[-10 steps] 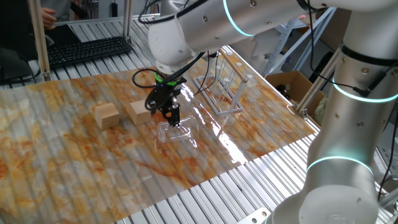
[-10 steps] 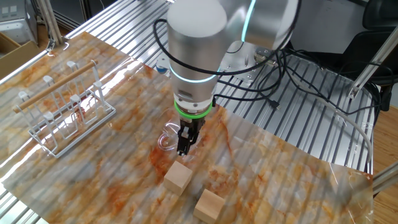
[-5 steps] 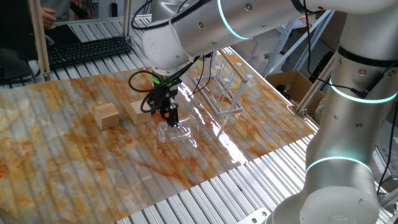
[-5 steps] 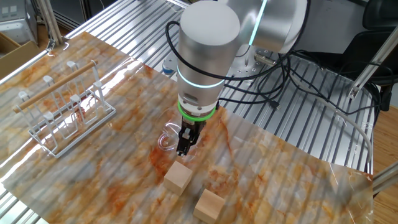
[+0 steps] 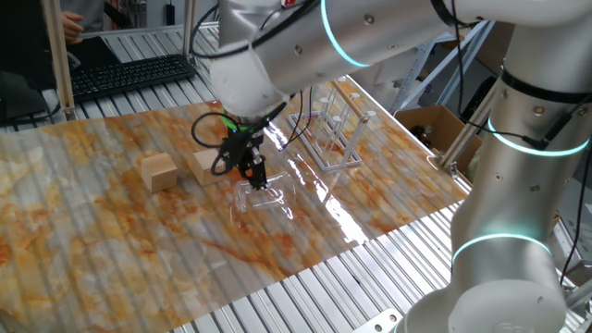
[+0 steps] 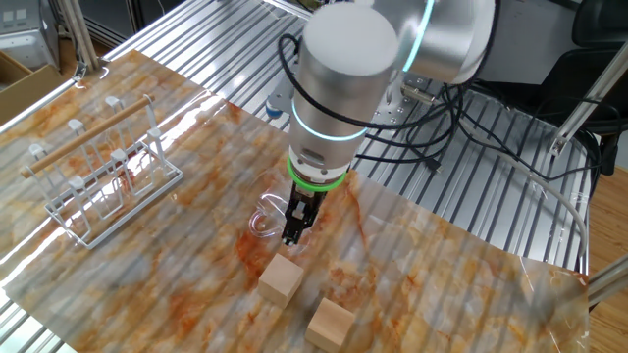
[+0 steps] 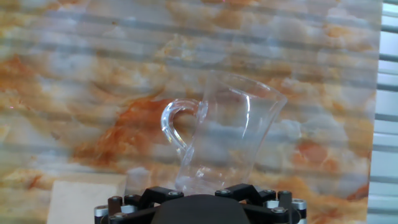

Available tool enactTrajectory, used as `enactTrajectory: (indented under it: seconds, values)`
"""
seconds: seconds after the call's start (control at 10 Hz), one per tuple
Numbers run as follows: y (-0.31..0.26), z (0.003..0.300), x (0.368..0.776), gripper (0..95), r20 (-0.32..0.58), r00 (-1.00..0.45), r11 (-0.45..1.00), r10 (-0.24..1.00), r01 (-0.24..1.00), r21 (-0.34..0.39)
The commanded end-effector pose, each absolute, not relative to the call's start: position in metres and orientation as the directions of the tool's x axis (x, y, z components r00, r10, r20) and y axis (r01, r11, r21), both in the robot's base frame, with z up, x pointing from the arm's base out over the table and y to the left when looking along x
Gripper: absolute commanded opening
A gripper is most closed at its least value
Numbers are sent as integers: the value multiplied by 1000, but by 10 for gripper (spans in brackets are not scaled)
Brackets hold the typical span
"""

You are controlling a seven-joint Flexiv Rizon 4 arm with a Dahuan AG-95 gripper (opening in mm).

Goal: Put the cup on the cup rack

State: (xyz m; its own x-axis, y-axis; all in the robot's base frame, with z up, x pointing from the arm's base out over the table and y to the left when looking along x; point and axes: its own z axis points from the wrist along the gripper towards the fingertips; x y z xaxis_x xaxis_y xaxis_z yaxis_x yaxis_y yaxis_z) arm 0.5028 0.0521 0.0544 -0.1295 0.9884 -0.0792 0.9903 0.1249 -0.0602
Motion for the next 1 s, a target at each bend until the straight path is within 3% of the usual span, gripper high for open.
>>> enactTrajectory:
  seconds: [0.1,1.0]
  values:
    - [46,53,496,950,-73,-135,131,988,990,-51]
    - [40,38,488,950,-48,-64,63,997,998,-7]
